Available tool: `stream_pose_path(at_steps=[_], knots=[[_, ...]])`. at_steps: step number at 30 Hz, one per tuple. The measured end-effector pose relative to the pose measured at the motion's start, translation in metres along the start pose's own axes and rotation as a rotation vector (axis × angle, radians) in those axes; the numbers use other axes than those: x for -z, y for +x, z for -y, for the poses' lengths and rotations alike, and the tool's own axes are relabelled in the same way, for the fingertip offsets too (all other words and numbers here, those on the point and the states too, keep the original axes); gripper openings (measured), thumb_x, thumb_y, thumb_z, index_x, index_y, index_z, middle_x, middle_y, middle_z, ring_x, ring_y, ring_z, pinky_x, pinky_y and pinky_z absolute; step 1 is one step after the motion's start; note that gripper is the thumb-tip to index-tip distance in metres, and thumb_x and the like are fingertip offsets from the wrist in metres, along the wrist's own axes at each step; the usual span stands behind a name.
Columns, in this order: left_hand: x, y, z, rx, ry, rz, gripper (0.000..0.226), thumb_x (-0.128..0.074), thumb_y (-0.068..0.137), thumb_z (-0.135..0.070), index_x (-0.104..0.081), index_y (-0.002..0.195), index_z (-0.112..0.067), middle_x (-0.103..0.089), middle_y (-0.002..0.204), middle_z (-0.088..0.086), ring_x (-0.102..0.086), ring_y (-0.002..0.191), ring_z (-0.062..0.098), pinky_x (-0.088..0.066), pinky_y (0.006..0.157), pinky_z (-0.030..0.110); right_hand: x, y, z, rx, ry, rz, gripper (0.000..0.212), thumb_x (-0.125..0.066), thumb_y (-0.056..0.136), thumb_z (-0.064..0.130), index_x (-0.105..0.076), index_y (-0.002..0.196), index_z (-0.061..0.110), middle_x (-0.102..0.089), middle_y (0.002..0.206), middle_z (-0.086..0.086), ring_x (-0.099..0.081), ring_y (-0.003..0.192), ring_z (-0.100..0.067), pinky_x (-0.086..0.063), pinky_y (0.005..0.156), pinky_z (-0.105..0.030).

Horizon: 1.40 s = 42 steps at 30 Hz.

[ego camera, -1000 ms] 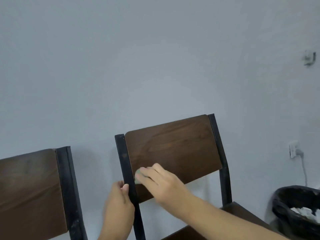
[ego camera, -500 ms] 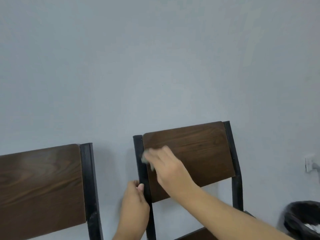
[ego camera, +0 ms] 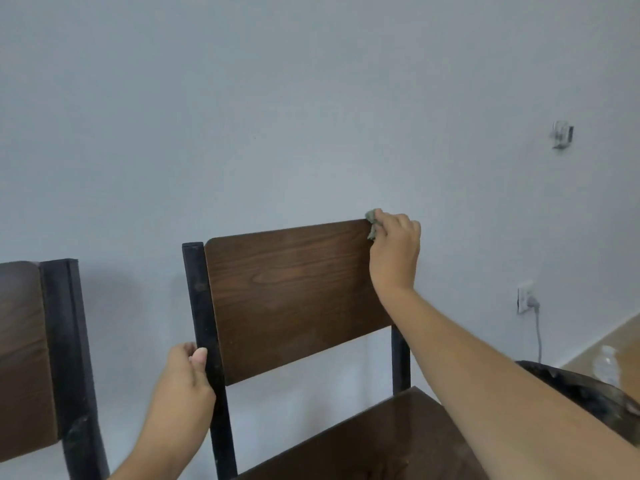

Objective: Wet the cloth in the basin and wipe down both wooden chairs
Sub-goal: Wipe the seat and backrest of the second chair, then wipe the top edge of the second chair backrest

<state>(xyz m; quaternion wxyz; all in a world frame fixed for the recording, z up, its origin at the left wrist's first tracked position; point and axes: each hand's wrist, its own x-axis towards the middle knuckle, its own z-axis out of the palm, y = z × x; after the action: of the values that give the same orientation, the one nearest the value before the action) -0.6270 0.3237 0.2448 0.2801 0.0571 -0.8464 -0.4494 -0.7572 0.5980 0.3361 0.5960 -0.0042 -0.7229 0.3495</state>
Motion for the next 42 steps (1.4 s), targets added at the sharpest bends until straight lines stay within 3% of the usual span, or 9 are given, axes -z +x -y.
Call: stream_pose_path(at_steps=[7,13,17,20,24,27,30,33,42], knots=[[0.002,-0.002,-0.003,0.074,0.026,0.051,0.034,-0.027,0.107,-0.032,-0.044,0.127,-0.010,-0.055,0.091,0.001,-0.057,0.090,0.027,-0.048,0.080,0.040,0.020,-0.081,-0.044,0.098,-0.092,0.100,0.034,-0.071,0.089,-0.014,-0.075,0.113,0.009,-0.065,0.088,-0.007,-0.054,0.090,-0.024,-0.058,0.069,-0.039],[0.009,-0.010,-0.010,0.142,-0.007,0.084,0.039,-0.027,0.108,-0.034,-0.043,0.133,-0.009,-0.059,0.103,0.007,-0.058,0.099,0.028,-0.048,0.086,0.043,0.015,-0.107,0.014,-0.268,0.064,0.059,0.030,-0.059,0.099,-0.008,-0.078,0.114,0.011,-0.062,0.095,-0.004,-0.062,0.093,-0.025,-0.059,0.078,-0.035],[0.030,-0.026,-0.008,0.251,-0.161,0.146,0.037,-0.035,0.108,-0.031,-0.054,0.130,-0.008,-0.066,0.124,0.014,-0.066,0.107,0.030,-0.054,0.095,0.042,0.010,-0.177,0.092,0.302,0.142,0.290,0.036,-0.071,0.088,-0.009,-0.075,0.117,0.012,-0.069,0.101,-0.003,-0.054,0.094,-0.016,-0.047,0.071,-0.018],[0.057,-0.056,0.004,0.261,-0.124,0.093,0.031,-0.043,0.106,-0.018,-0.065,0.117,0.001,-0.076,0.097,0.018,-0.074,0.077,0.030,-0.062,0.077,0.044,0.028,-0.225,0.059,0.472,0.064,0.611,0.042,-0.073,0.085,-0.012,-0.074,0.120,0.010,-0.069,0.107,-0.006,-0.060,0.096,-0.021,-0.056,0.069,-0.026],[0.094,-0.120,0.017,0.153,0.101,0.187,0.020,-0.061,0.097,-0.028,-0.073,0.085,-0.018,-0.075,0.058,0.001,-0.067,0.042,0.016,-0.058,0.054,0.030,0.058,-0.150,0.009,-0.233,-0.235,0.464,0.024,-0.060,0.097,-0.007,-0.079,0.107,0.003,-0.070,0.113,-0.018,-0.072,0.099,-0.035,-0.062,0.089,-0.040],[0.098,-0.144,0.030,0.036,0.278,0.167,0.035,-0.063,0.093,-0.044,-0.070,0.069,-0.019,-0.073,0.058,0.001,-0.066,0.047,0.010,-0.060,0.061,0.027,0.079,-0.125,0.035,-0.389,-0.038,0.305,0.024,-0.062,0.096,-0.005,-0.079,0.107,0.008,-0.072,0.111,-0.013,-0.072,0.095,-0.029,-0.062,0.084,-0.032],[0.101,-0.145,0.039,0.058,0.224,0.258,0.019,-0.058,0.098,-0.026,-0.068,0.114,-0.023,-0.071,0.104,-0.006,-0.068,0.074,0.014,-0.060,0.068,0.029,0.094,-0.167,0.101,-0.404,0.207,0.620,0.023,-0.073,0.094,0.003,-0.075,0.117,0.010,-0.069,0.105,-0.004,-0.067,0.082,-0.013,-0.053,0.056,-0.013],[0.105,-0.141,0.038,0.083,0.050,0.421,0.078,-0.073,0.087,-0.014,-0.033,0.150,-0.038,-0.045,0.124,-0.005,-0.065,0.103,0.023,-0.056,0.077,0.028,0.099,-0.221,0.154,-0.446,0.377,0.946,0.033,-0.079,0.091,0.006,-0.072,0.123,0.011,-0.068,0.110,-0.004,-0.065,0.089,-0.008,-0.054,0.072,-0.017],[0.189,-0.156,0.054,0.227,-0.359,0.067,0.035,-0.084,0.079,-0.011,-0.072,0.111,-0.020,-0.072,0.102,0.009,-0.076,0.089,0.023,-0.066,0.067,0.039,0.111,-0.278,0.237,-0.664,0.760,1.340,0.031,-0.077,0.093,0.014,-0.074,0.122,0.003,-0.080,0.113,-0.015,-0.076,0.110,-0.030,-0.062,0.097,-0.043]])
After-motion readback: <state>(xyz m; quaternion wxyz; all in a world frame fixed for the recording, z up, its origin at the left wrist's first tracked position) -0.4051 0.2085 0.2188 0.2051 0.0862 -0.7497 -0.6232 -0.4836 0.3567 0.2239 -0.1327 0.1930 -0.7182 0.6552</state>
